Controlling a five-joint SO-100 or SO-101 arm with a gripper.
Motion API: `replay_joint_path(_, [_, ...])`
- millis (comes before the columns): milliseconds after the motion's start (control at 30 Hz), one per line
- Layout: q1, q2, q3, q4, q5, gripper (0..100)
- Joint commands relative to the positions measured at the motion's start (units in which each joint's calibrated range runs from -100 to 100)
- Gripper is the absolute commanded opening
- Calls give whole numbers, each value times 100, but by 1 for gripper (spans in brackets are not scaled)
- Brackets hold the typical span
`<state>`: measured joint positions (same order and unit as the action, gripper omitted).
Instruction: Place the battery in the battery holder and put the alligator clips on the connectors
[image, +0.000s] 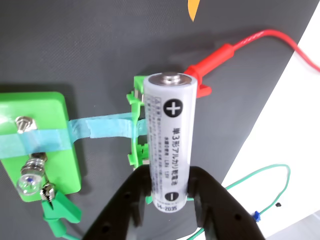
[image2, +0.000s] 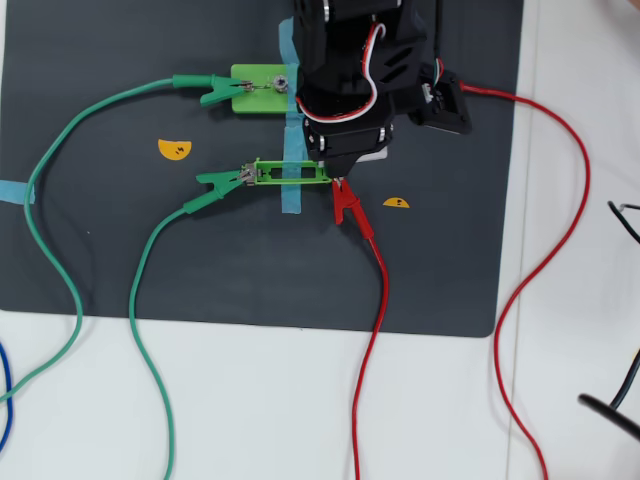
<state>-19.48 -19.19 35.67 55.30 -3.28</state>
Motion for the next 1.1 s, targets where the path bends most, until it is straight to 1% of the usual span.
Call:
replay_joint_path(0, [621,-671,301,-94,29,1])
replay_joint_path(133, [1136,-960,520,-94,149,1])
replay_joint_path(233, [1317,-1003,678,-102,232,1])
replay_joint_path(300, [1348,-986,757,-137,237,1])
replay_joint_path(467, [1277,-603,1170,-1048,227,1])
replay_joint_path(700, [1348,-305,1152,-1366,232,1])
replay_joint_path(867, [1348,-271,1161,-1374,221,1])
replay_joint_path(1067, [1408,358,950,-1391,227,1])
